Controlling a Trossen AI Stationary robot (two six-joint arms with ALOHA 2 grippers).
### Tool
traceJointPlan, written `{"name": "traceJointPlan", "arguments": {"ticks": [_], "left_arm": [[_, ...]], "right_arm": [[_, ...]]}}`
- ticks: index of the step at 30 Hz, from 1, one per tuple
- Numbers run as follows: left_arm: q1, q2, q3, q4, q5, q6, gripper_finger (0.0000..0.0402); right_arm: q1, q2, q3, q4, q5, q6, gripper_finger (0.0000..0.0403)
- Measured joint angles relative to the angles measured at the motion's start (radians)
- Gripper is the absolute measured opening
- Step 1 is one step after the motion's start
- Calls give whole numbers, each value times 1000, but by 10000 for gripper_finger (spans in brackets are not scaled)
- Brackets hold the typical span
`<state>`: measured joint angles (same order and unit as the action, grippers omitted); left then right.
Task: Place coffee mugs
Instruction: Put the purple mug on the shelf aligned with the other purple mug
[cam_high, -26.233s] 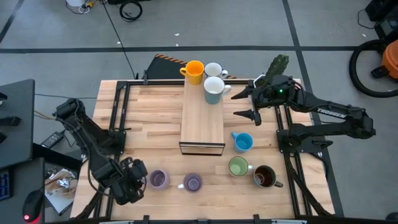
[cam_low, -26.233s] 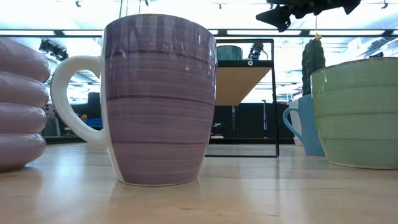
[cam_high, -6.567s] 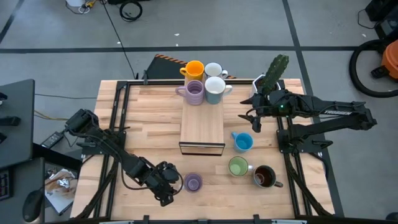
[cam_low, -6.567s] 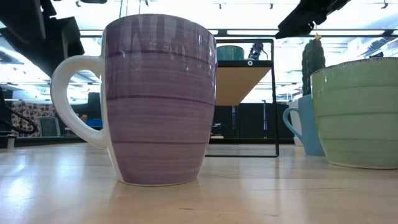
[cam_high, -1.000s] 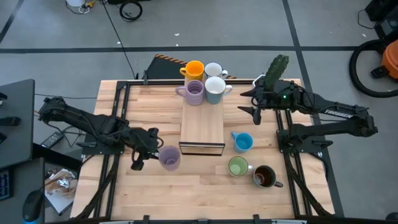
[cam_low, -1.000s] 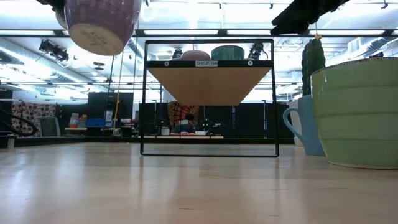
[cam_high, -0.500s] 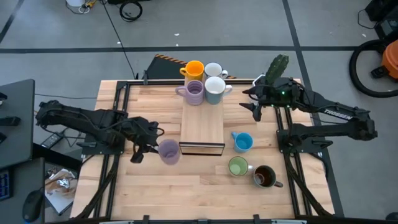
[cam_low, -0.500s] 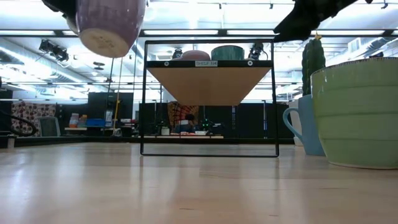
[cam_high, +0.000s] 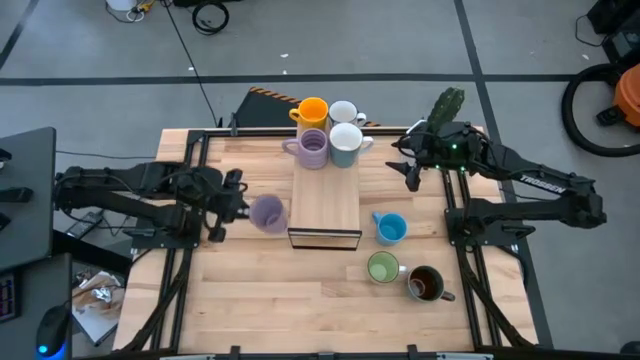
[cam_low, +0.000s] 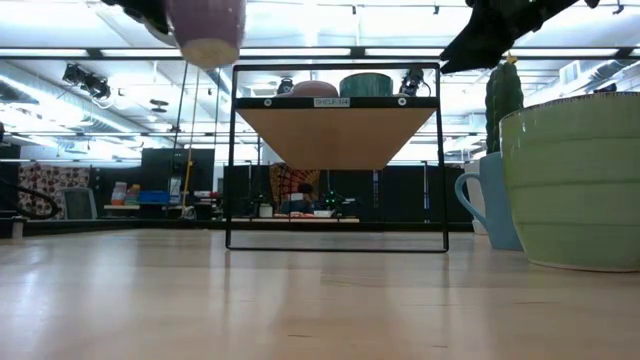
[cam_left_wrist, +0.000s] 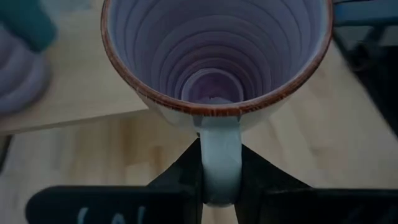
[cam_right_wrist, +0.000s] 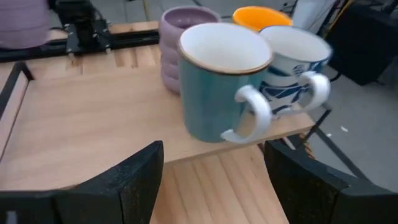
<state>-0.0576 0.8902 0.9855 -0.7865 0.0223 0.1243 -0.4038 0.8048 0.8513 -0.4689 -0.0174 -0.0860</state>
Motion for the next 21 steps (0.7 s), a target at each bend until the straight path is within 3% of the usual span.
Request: {"name": "traceJointPlan", "arguments": {"ticks": [10, 21], "left_arm": [[234, 69, 13, 57, 14, 101, 56], [352, 342, 251, -13, 137, 275, 56]], "right_arm": [[0, 63, 0, 35, -32, -11, 283], [-3, 44, 32, 25, 24, -5, 283]]}}
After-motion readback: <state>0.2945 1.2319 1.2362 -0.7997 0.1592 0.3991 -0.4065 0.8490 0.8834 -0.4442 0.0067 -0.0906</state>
